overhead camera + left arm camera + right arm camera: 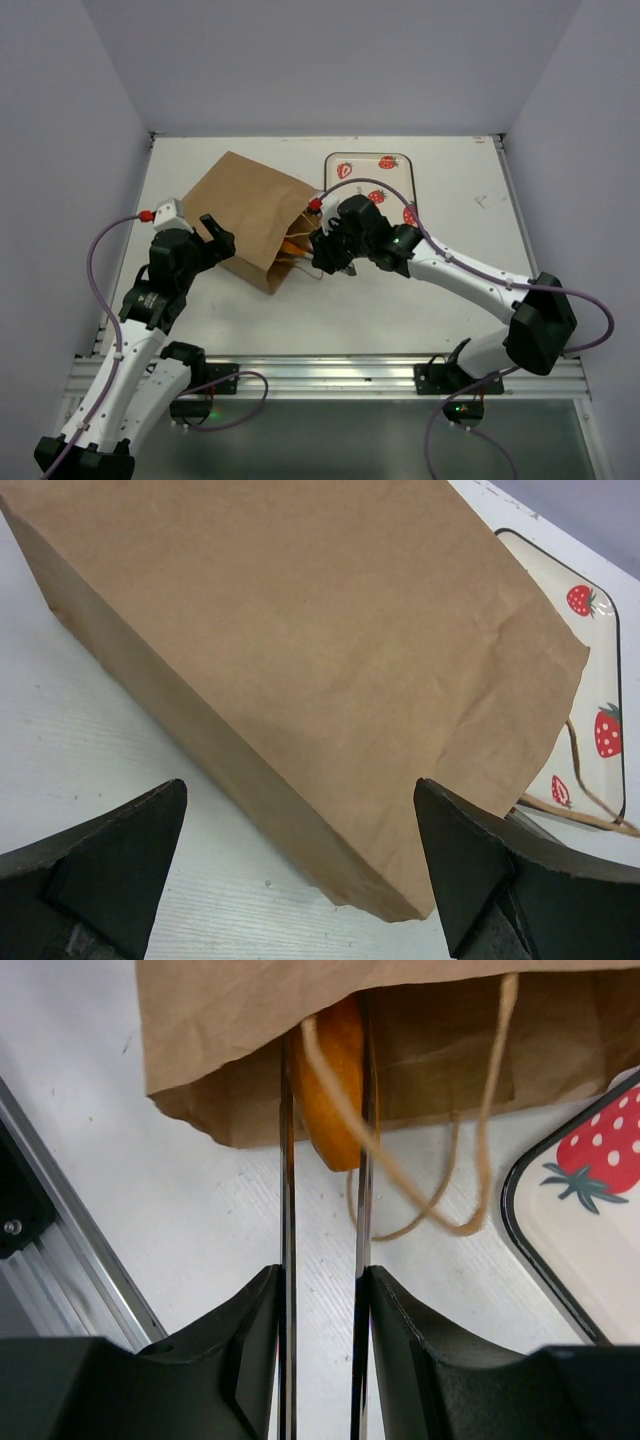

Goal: Take the fake bread out of the paper bag

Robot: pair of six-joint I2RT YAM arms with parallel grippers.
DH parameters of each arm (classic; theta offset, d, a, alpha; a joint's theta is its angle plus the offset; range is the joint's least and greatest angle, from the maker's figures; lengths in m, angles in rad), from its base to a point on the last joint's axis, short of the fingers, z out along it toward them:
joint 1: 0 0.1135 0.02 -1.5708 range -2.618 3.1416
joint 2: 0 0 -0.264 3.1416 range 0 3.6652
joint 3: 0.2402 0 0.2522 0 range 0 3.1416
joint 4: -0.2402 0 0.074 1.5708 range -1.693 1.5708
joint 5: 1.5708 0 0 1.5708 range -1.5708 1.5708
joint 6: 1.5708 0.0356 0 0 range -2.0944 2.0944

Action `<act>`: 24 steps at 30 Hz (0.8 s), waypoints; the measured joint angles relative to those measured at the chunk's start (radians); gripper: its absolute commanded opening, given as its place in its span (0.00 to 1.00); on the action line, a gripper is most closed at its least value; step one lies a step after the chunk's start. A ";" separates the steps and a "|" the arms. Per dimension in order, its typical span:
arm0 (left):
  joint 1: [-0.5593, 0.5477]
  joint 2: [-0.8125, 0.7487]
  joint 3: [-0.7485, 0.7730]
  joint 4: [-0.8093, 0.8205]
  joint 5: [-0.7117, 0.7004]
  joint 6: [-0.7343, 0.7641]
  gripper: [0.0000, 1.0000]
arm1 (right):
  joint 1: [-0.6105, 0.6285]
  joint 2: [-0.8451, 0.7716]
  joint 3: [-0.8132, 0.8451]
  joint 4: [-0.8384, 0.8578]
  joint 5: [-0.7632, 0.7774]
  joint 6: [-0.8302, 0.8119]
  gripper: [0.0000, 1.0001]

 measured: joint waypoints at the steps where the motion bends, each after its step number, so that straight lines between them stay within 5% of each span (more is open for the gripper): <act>1: 0.000 0.000 0.000 0.000 0.000 -0.003 1.00 | 0.000 -0.016 -0.011 -0.005 0.000 0.003 0.34; 12: 0.000 -0.005 -0.005 0.006 0.015 -0.005 0.99 | 0.000 -0.161 -0.090 -0.059 0.009 0.026 0.34; 24: 0.000 -0.058 -0.142 0.113 0.216 -0.151 1.00 | 0.000 -0.173 -0.140 -0.039 0.027 0.051 0.32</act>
